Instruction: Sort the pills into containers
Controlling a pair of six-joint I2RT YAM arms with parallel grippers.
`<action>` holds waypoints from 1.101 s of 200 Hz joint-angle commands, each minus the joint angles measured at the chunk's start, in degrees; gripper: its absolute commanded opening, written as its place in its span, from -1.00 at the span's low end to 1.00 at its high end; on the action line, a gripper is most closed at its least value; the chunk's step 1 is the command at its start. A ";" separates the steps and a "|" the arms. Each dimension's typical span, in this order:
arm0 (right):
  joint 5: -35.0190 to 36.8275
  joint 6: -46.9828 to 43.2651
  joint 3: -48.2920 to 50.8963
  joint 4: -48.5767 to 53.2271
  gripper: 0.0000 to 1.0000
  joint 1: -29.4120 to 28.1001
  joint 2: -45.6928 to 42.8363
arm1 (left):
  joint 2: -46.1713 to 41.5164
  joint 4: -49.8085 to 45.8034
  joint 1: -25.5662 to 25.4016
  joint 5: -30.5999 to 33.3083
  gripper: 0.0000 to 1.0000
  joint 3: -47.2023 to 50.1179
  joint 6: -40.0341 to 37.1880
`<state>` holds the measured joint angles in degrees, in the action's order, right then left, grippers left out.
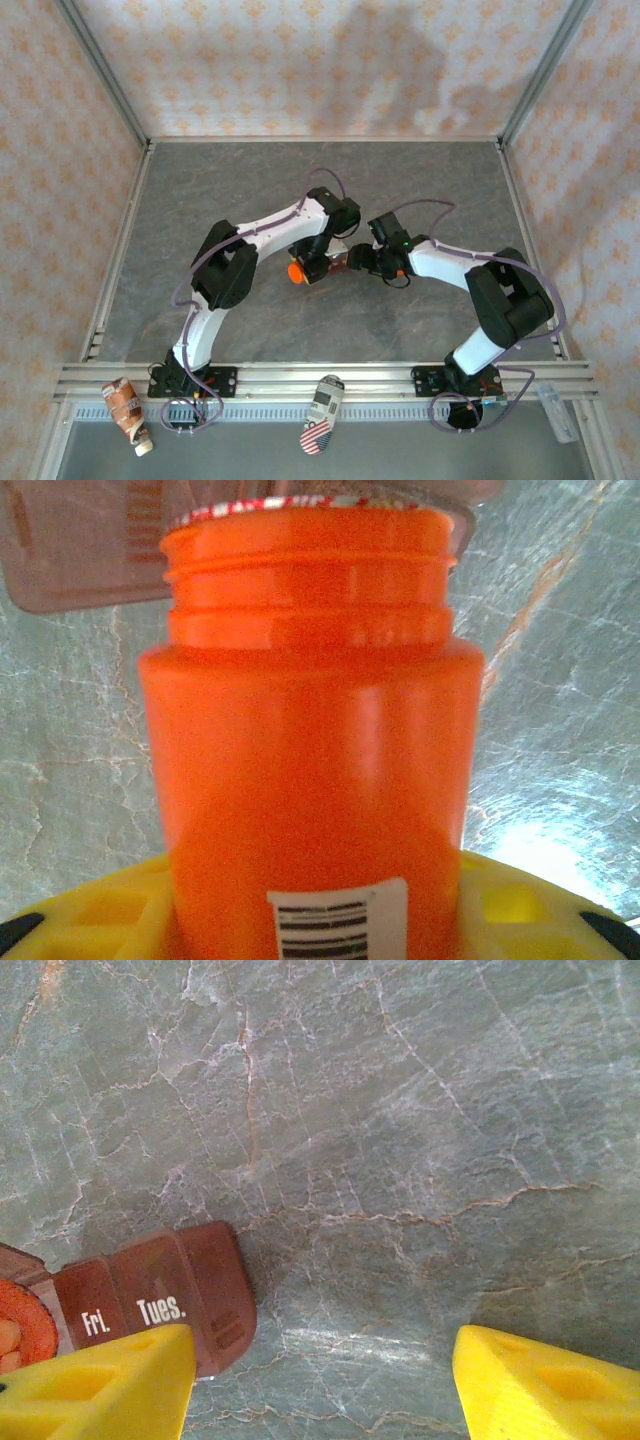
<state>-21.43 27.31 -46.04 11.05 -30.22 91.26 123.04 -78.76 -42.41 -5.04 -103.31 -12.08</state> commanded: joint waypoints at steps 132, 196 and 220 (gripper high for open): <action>1.77 0.55 -0.51 -0.33 0.38 -0.59 0.44 | -3.78 1.60 1.41 -1.81 -1.00 -2.83 1.97; 3.50 1.28 -2.62 0.15 0.36 3.22 -0.60 | -4.59 2.11 2.29 -1.02 -1.00 -2.68 2.14; 1.80 0.46 -4.57 0.42 0.33 4.67 0.49 | -5.15 2.21 2.75 -1.11 -1.00 -2.52 2.23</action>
<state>-20.21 27.86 -47.42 11.14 -26.85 91.26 121.19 -76.40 -40.42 -7.70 -104.33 -10.44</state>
